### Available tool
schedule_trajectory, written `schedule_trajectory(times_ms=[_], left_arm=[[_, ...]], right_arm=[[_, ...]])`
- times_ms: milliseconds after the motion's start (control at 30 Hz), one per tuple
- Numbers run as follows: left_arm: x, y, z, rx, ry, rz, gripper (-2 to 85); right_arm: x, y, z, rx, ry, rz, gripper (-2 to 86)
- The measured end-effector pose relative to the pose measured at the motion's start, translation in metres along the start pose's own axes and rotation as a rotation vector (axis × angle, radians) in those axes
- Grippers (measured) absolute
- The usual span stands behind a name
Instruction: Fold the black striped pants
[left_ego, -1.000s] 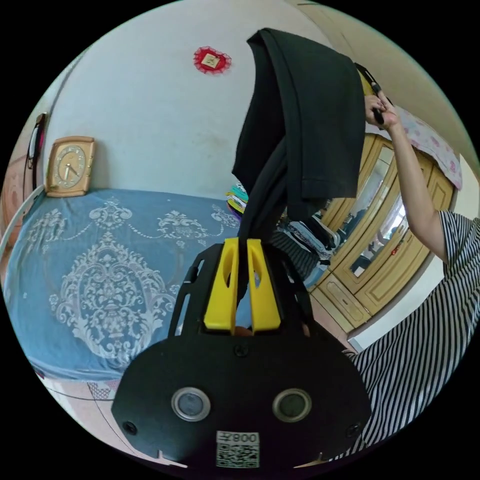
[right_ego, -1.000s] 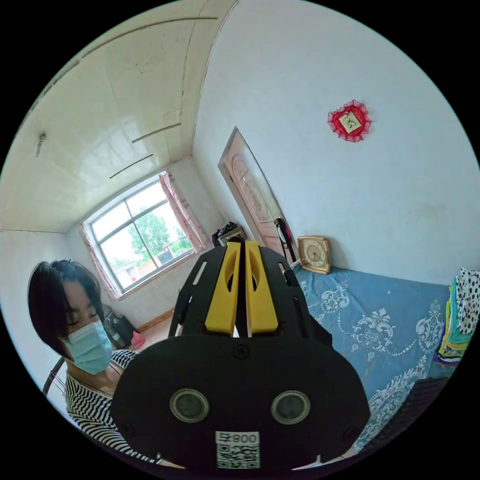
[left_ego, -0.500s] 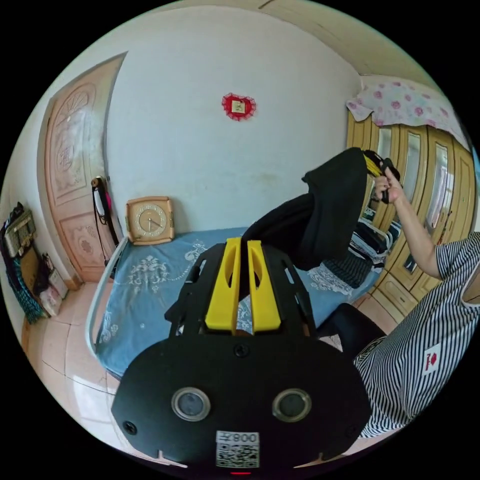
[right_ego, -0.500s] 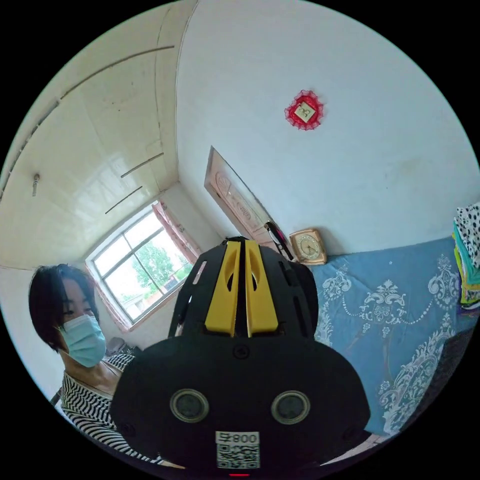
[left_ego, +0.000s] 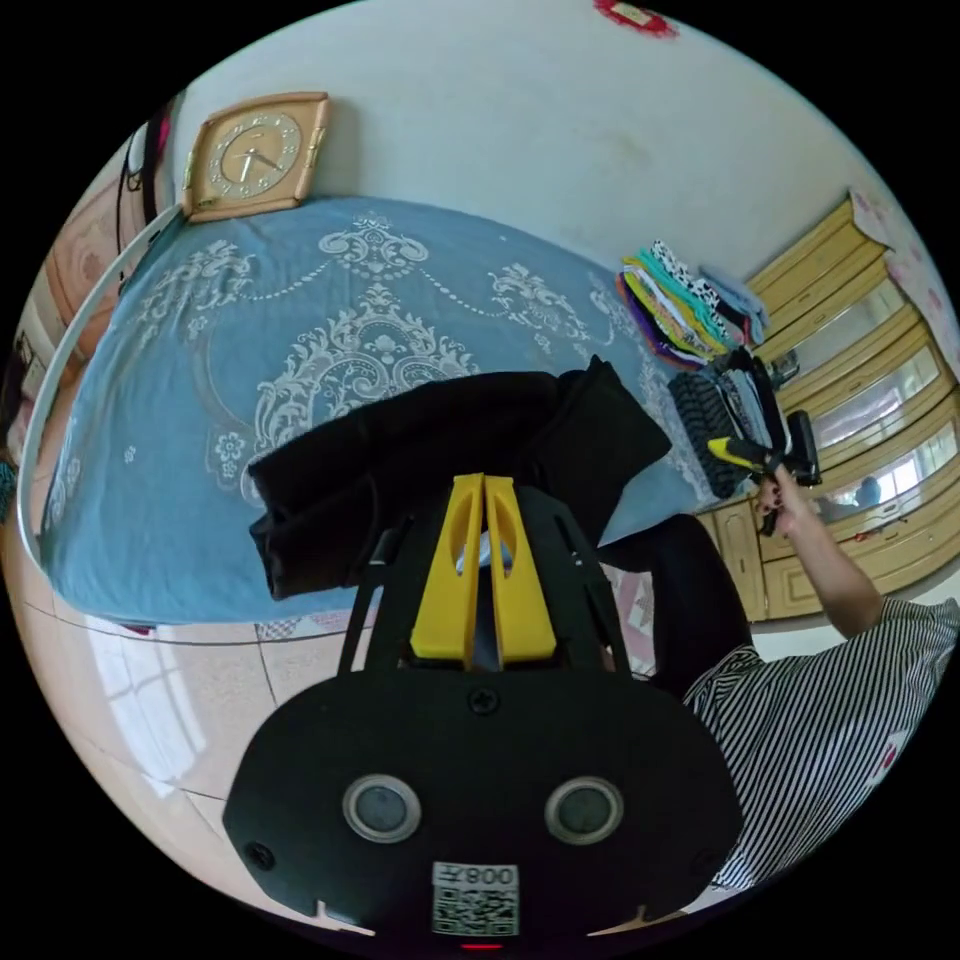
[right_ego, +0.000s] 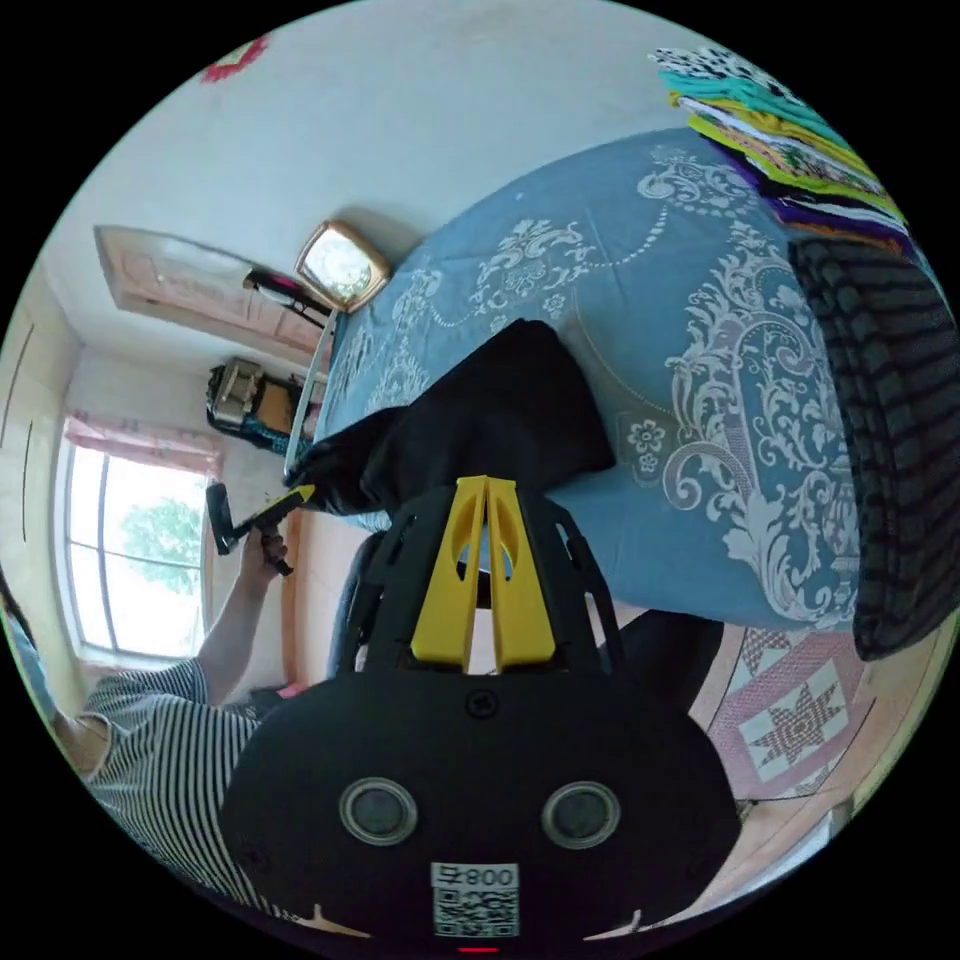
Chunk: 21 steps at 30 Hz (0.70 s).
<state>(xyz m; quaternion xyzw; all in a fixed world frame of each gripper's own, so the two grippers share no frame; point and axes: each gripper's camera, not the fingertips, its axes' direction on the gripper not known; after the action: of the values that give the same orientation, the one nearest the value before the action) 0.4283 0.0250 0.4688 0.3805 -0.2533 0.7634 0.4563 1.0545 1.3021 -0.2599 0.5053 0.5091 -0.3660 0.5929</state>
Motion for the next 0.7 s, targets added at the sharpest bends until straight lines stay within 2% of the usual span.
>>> schedule_trajectory(times_ms=[167, 267, 533, 700], left_arm=[[-0.011, 0.013, 0.001, 0.016, 0.007, -0.032, 3.4], [0.001, 0.006, -0.002, 0.028, -0.046, 0.038, 6.3], [0.054, -0.033, 0.006, -0.016, -0.458, 0.351, 7.8], [0.053, -0.047, 0.027, -0.105, -0.550, 0.399, 6.9]], right_arm=[[-0.111, -0.028, 0.082, -0.138, 0.144, -0.274, 4.4], [-0.175, -0.045, 0.133, -0.190, 0.185, -0.418, 7.7], [-0.287, -0.066, 0.238, -0.379, 0.296, -0.629, 12.4], [-0.317, -0.065, 0.278, -0.421, 0.417, -0.674, 14.0]])
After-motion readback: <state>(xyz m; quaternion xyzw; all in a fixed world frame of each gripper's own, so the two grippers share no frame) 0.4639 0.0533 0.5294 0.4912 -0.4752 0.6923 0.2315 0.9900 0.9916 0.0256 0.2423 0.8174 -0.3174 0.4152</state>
